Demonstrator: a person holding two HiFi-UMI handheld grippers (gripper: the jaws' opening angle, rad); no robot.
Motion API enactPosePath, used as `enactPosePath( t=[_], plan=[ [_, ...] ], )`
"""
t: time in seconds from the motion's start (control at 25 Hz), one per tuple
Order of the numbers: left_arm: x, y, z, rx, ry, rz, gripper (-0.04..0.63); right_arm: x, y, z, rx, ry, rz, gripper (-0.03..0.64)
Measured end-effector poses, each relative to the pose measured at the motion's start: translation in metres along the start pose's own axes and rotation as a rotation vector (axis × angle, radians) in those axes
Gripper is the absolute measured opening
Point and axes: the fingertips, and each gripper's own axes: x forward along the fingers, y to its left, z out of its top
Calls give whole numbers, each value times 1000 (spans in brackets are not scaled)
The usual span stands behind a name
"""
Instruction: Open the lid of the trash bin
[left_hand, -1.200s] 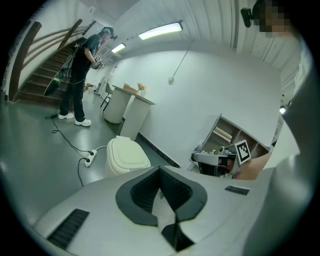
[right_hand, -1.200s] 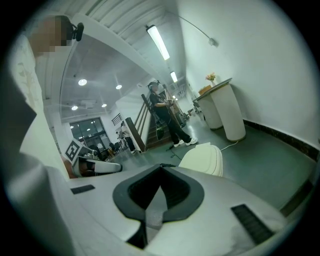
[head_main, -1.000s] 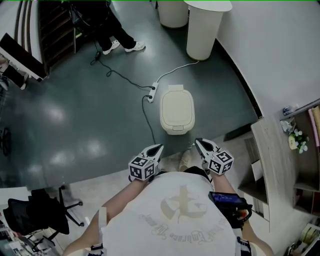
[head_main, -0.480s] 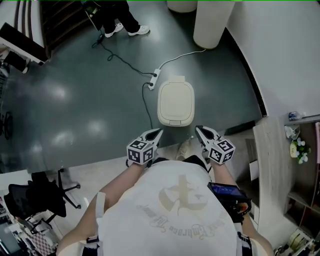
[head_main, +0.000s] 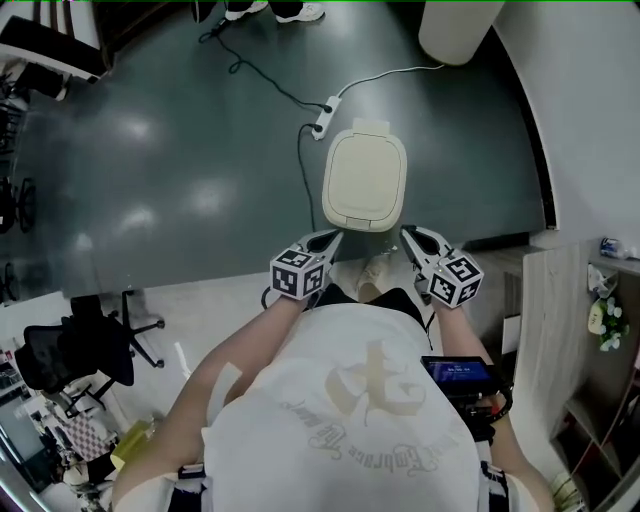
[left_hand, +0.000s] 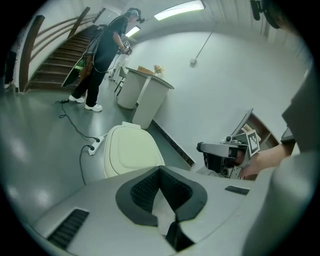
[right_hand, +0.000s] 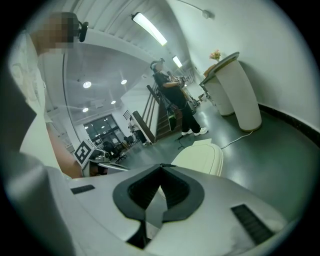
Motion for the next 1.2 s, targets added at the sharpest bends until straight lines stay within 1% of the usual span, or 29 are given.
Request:
enactPosePath(
  t=[0.24, 0.44, 0.52, 0.64, 0.76, 1.0, 1.2],
  plan=[
    [28, 5, -10, -25, 42, 31, 8, 14, -17, -6, 5, 36, 37, 5],
    [51, 11, -21, -31, 95, 60, 8, 14, -28, -11, 20, 51, 48, 5],
    [61, 17, -25, -35, 116, 89, 8, 12, -34, -15, 34, 54, 46, 5],
    [79, 30, -33, -43, 163, 155, 8, 10, -49, -21, 55, 59, 39, 5],
    [86, 37, -44, -57, 200, 190, 8, 5, -57, -26, 70, 63, 30, 5],
    [98, 39, -54, -50, 228, 189, 8, 3, -71, -35, 100, 64, 18, 5],
    [104, 42, -61, -60, 255, 200, 8, 6, -71, -37, 105, 67, 20, 5]
  ],
)
